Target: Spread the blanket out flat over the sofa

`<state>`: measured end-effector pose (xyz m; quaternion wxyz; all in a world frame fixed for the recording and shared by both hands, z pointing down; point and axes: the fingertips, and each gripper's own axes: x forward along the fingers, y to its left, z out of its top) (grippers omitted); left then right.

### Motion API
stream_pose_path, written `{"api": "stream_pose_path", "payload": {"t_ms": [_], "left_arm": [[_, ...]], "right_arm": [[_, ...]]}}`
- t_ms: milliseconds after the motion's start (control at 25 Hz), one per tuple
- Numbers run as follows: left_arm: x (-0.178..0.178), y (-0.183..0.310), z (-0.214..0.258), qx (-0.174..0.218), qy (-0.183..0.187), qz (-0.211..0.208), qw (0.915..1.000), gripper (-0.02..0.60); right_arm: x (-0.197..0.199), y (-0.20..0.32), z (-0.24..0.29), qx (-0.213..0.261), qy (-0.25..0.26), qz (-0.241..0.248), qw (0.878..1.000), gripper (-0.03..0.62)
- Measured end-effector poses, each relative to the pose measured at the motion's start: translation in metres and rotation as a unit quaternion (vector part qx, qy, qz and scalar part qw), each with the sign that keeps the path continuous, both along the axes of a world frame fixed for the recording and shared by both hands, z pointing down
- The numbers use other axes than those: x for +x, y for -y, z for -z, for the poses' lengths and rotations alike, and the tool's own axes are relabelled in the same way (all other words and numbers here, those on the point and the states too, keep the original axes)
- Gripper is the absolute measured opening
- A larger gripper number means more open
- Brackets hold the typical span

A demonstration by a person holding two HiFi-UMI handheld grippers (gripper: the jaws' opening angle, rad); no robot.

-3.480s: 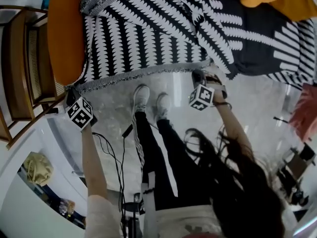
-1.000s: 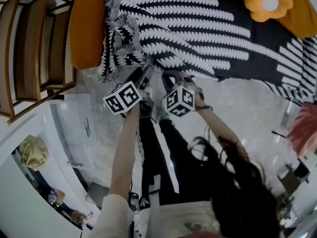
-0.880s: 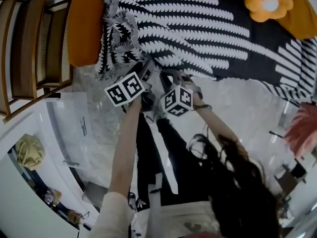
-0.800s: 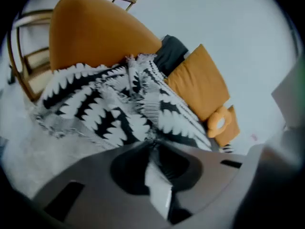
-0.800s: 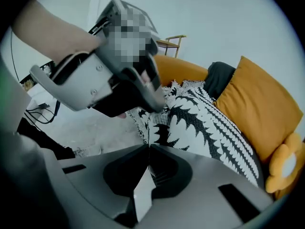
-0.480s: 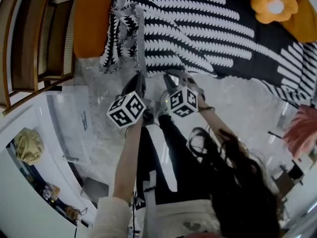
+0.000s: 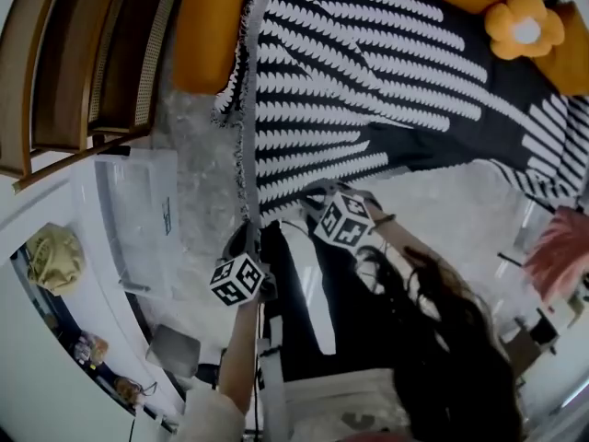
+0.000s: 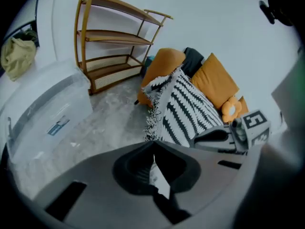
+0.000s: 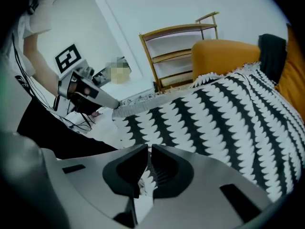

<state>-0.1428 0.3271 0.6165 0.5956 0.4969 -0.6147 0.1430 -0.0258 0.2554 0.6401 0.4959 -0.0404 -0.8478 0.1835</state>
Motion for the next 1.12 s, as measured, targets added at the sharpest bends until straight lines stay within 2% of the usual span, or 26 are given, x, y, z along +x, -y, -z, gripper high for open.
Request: {"api": "stream_pose_path", "payload": {"t_ms": [160,240,320,360,520,600,720,880,1000,1040,1120], "left_arm": [[0.008,-0.067,0.004,-0.066,-0.016,0.000,0.9977,0.011],[0.005,-0.096,0.004,-0.098,-0.025,0.031,0.9944,0.009],[-0.012,-0.118,-0.008,-0.123,-0.015,0.065,0.9901,0.009],[-0.017,-0.130,-0.014,-0.135,-0.007,0.068,0.9885,0.009],[-0.011,-0.170,-0.025,-0.155,0.019,0.011,0.9877,0.009],[-0.009,-0.180,-0.034,-0.161,0.022,0.000,0.9867,0.009],[-0.013,-0.177,-0.054,-0.168,0.031,-0.009,0.9852,0.009],[-0.028,-0.146,-0.081,-0.164,0.055,-0.009,0.9849,0.012],[-0.052,-0.134,-0.094,-0.198,0.111,0.024,0.9736,0.011],[-0.059,-0.128,-0.097,-0.201,0.119,0.039,0.9716,0.011],[-0.069,-0.108,-0.100,-0.187,0.114,0.052,0.9744,0.011]], "right_arm": [[0.006,0.016,0.020,-0.004,-0.026,-0.053,0.998,0.017],[0.006,0.038,0.026,0.001,-0.035,-0.086,0.996,0.017],[-0.004,0.061,0.023,0.015,-0.026,-0.113,0.993,0.017],[-0.006,0.069,0.021,0.020,-0.021,-0.124,0.992,0.017],[-0.004,0.082,0.017,0.029,-0.010,-0.154,0.988,0.017],[-0.004,0.081,0.015,0.031,-0.010,-0.155,0.987,0.017],[-0.008,0.075,0.012,0.032,-0.009,-0.150,0.988,0.017],[-0.010,0.067,0.005,0.028,-0.007,-0.150,0.988,0.017],[-0.007,0.068,0.001,0.029,-0.008,-0.151,0.988,0.017],[-0.007,0.070,-0.001,0.031,-0.008,-0.151,0.988,0.017],[-0.006,0.078,-0.003,0.038,-0.007,-0.151,0.988,0.017]]}}
